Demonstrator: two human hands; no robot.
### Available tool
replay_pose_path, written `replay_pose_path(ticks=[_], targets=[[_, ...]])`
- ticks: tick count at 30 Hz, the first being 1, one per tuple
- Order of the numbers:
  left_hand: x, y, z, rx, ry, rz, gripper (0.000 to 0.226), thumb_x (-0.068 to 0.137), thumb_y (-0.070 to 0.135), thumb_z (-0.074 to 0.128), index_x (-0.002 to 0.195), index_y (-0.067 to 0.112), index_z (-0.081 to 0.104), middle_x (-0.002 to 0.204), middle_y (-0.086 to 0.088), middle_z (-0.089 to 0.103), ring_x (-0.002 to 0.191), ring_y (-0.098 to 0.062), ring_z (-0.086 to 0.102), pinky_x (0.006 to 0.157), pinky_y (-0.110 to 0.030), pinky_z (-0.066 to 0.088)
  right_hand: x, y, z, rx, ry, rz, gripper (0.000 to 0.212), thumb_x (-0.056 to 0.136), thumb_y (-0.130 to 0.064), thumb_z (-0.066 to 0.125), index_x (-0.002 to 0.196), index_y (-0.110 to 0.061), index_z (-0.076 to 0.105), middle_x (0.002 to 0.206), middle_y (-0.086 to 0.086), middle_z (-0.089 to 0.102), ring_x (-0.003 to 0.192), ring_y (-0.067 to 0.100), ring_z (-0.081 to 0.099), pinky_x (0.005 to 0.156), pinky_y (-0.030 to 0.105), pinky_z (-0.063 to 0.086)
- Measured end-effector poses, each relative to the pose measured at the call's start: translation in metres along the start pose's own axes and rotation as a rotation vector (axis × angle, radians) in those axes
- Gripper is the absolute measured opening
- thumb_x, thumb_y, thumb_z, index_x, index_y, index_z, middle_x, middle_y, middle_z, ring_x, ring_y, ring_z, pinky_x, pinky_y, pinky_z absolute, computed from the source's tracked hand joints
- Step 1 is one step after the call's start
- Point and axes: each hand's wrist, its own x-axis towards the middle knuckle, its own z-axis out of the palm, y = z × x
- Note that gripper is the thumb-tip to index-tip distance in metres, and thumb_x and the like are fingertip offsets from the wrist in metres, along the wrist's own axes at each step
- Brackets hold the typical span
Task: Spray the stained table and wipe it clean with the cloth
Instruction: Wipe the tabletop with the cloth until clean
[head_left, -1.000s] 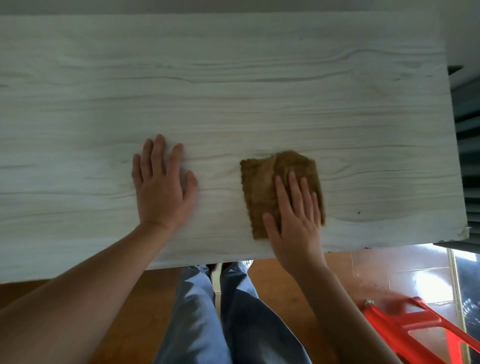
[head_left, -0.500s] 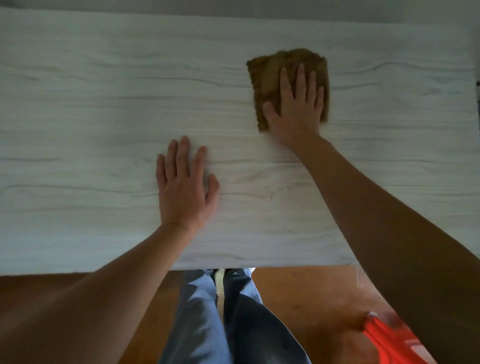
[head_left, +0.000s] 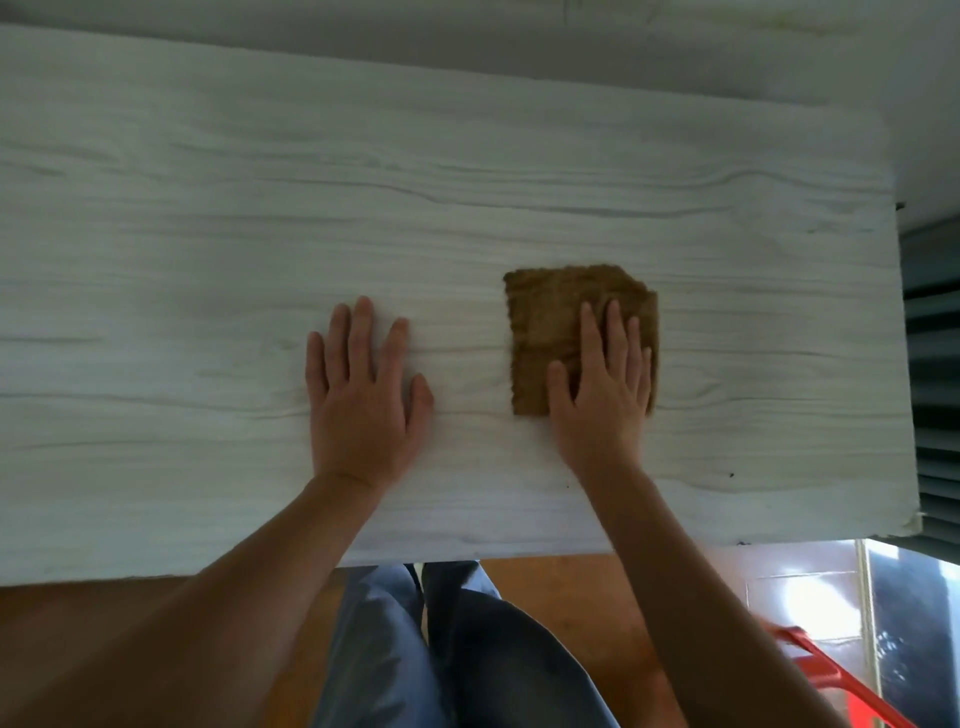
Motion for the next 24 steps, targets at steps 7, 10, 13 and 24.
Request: replay_pose_path(ticks=[7,10,13,24], targets=[[0.001,-0.001,-0.001,0.0,-0.019,0.0,0.061,0.097,0.038,0.044,0.151,0.011,0.045,0.166,-0.023,0.027,0.155,-0.042,0.02,0.126,-0.059,0.014,0.163,-0.001,-0.029,-0.086,0.065,0.204,0.068,0.099,-0.04,0.038,0.162,-0.03,0.014,0.17,0.007,0.008,0.156,0.032,0.003,0.126,0.05,0.0],[0.001,-0.002,-0.001,0.001,-0.016,0.003,0.06,0.098,0.038,0.044,0.152,0.011,0.045,0.166,-0.023,0.027,0.155,-0.042,0.021,0.126,-0.059,0.015,0.206,-0.019,-0.033,-0.093,0.08,0.206,0.065,0.101,-0.039,0.034,0.162,-0.031,0.014,0.171,0.006,0.007,0.157,0.03,0.002,0.126,0.049,-0.001],[0.001,-0.001,-0.001,0.001,-0.01,-0.002,0.06,0.097,0.037,0.046,0.151,0.011,0.046,0.166,-0.023,0.028,0.155,-0.043,0.021,0.126,-0.059,0.015,0.218,-0.037,-0.028,-0.099,0.07,0.149,0.066,0.1,-0.039,0.034,0.162,-0.03,0.015,0.171,0.005,0.006,0.157,0.03,0.002,0.125,0.049,-0.002],[-0.002,0.002,-0.001,0.036,-0.028,0.003,0.061,0.098,0.04,0.039,0.152,0.011,0.044,0.166,-0.022,0.027,0.156,-0.041,0.018,0.127,-0.057,0.012,0.1,-0.069,0.013,-0.089,0.03,-0.291,0.066,0.094,-0.039,0.034,0.158,-0.023,0.034,0.166,0.01,0.027,0.154,0.035,0.018,0.125,0.05,0.008]])
